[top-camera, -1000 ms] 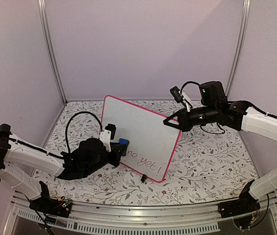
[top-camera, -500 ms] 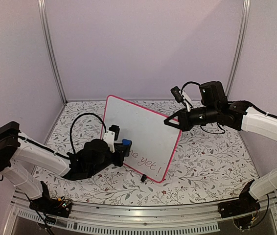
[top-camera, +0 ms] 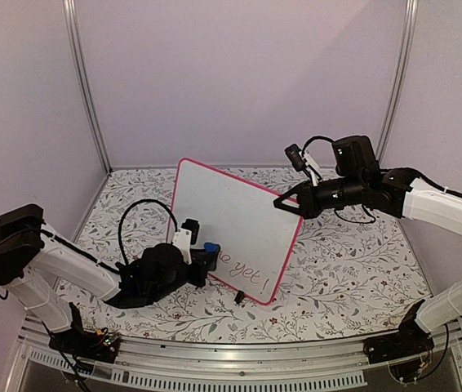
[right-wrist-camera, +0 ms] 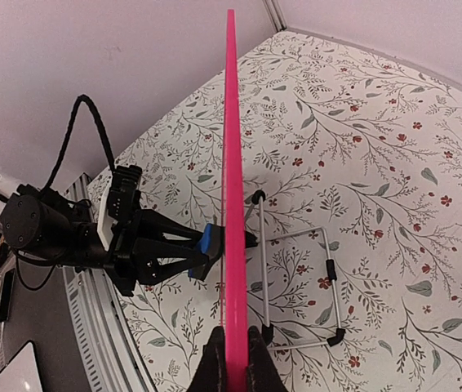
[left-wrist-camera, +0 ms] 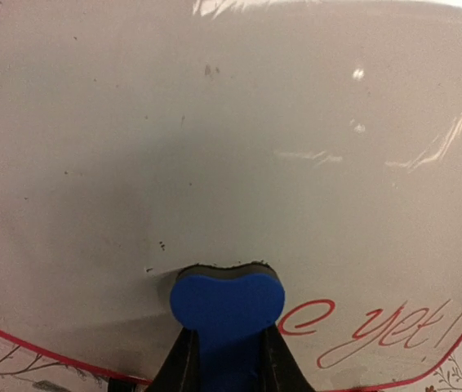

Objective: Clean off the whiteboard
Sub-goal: Erase the center of the whiteboard.

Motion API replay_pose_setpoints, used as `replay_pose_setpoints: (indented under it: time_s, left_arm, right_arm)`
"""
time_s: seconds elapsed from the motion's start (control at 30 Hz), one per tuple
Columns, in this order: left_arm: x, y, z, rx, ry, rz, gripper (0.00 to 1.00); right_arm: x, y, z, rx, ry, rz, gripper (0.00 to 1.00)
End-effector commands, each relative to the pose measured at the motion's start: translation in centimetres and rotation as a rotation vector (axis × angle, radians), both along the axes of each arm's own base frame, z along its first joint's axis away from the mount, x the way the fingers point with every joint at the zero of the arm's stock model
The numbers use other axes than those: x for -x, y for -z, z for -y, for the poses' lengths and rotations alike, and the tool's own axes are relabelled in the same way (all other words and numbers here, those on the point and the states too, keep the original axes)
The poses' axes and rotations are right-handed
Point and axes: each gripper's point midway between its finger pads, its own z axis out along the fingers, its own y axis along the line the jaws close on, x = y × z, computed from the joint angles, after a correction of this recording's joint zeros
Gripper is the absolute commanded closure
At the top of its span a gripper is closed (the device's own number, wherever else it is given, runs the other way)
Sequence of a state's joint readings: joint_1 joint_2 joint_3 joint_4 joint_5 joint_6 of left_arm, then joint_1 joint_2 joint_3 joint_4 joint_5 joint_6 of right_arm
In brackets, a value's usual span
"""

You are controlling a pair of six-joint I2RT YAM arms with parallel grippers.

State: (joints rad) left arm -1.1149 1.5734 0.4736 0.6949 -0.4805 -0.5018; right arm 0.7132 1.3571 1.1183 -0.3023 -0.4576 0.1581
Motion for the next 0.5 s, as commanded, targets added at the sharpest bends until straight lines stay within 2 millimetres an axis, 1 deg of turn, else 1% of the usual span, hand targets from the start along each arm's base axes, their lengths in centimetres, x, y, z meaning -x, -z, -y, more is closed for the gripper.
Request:
replay_pose_setpoints:
  time_s: [0.0,0.23,0.47]
  left_arm:
    - [1.8,4.7,-1.1,-0.128,0.036,-0.098,0.96]
    - [2.4,5.4,-1.7,-0.135,0.031,-0.115,0.96]
    - [3.1,6.7,-1.8,-0.161,0.038,-0.141,0.96]
  right_arm:
    - [2.5,2.6,-0.4,0.065,-0.111,-0.044,1.0]
    - [2.5,2.5,-0.4,0.062,-0.112,-0.042,1.0]
    - [2.5,2.5,-0.4,0.064,-0.111,-0.043,1.0]
